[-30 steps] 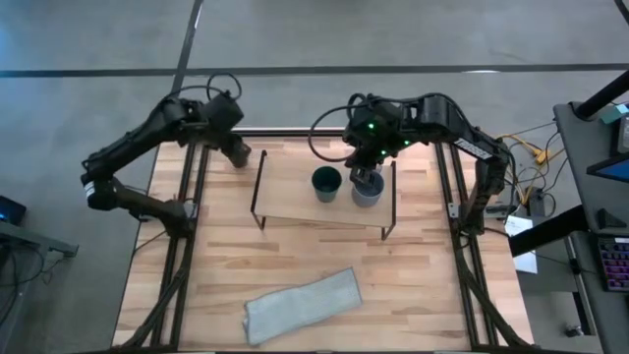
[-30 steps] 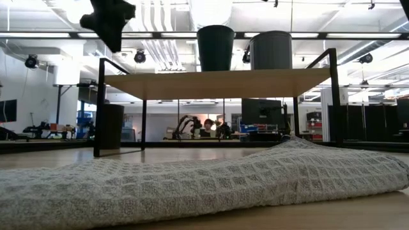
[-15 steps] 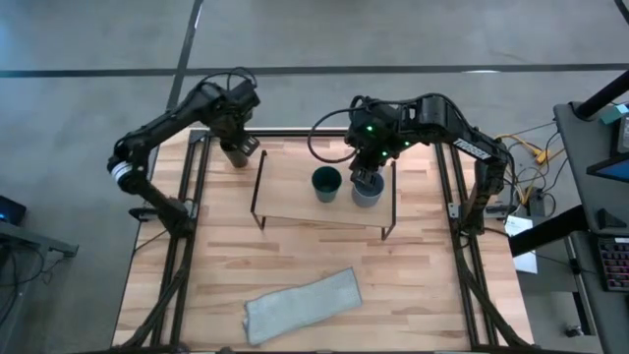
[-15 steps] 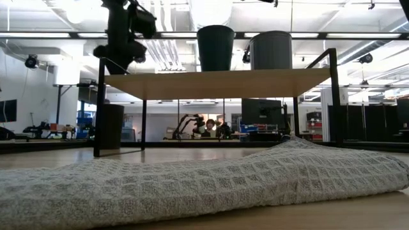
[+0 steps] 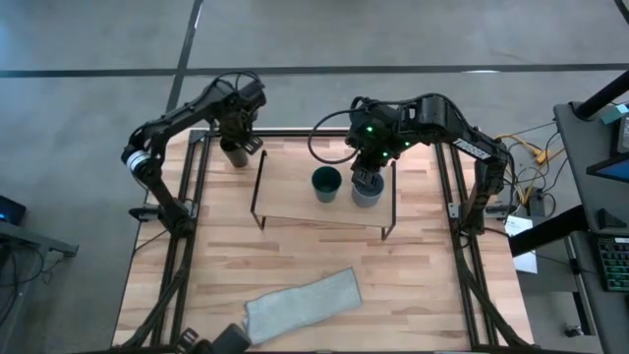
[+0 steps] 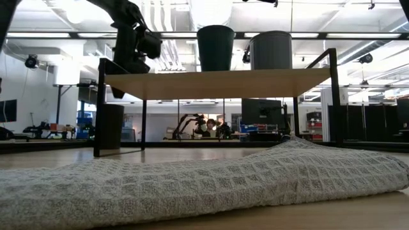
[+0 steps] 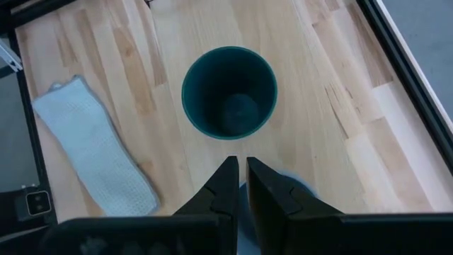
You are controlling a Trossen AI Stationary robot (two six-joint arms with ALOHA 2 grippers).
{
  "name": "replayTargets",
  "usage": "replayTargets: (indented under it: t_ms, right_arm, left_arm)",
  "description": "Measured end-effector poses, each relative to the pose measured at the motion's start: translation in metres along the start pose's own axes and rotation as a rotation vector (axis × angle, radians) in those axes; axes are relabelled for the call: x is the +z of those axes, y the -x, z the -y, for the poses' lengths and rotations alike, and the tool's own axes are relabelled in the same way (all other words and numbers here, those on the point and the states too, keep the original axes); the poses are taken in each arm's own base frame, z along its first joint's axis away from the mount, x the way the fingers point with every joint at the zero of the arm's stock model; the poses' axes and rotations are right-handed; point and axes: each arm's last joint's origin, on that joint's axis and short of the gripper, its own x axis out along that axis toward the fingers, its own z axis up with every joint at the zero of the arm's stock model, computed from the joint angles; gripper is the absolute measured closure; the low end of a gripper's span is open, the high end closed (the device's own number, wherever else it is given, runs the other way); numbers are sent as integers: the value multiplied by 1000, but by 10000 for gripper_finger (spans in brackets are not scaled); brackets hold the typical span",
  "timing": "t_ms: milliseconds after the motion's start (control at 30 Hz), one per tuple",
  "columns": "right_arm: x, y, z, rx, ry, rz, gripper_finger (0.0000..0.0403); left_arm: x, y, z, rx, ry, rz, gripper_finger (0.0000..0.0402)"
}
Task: Stack small to large cups/mugs on shelf
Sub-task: Put the black cup on the shelf
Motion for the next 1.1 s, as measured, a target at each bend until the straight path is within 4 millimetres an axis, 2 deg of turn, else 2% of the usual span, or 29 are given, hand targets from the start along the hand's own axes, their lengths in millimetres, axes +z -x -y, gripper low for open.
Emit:
replayTargets:
  t_ms: [333, 567, 1100]
  right_arm:
    - [0, 0, 1, -26, 7, 6, 380]
    - [0, 0, 1, -27, 7, 6, 380]
    - [0, 0, 1, -27, 2, 6, 380]
  left_arm:
    - [0, 1, -2, -44, 17, 10, 301]
    - [3, -5, -1, -68, 20, 14, 301]
    - [2, -34, -3, -66, 31, -44, 302]
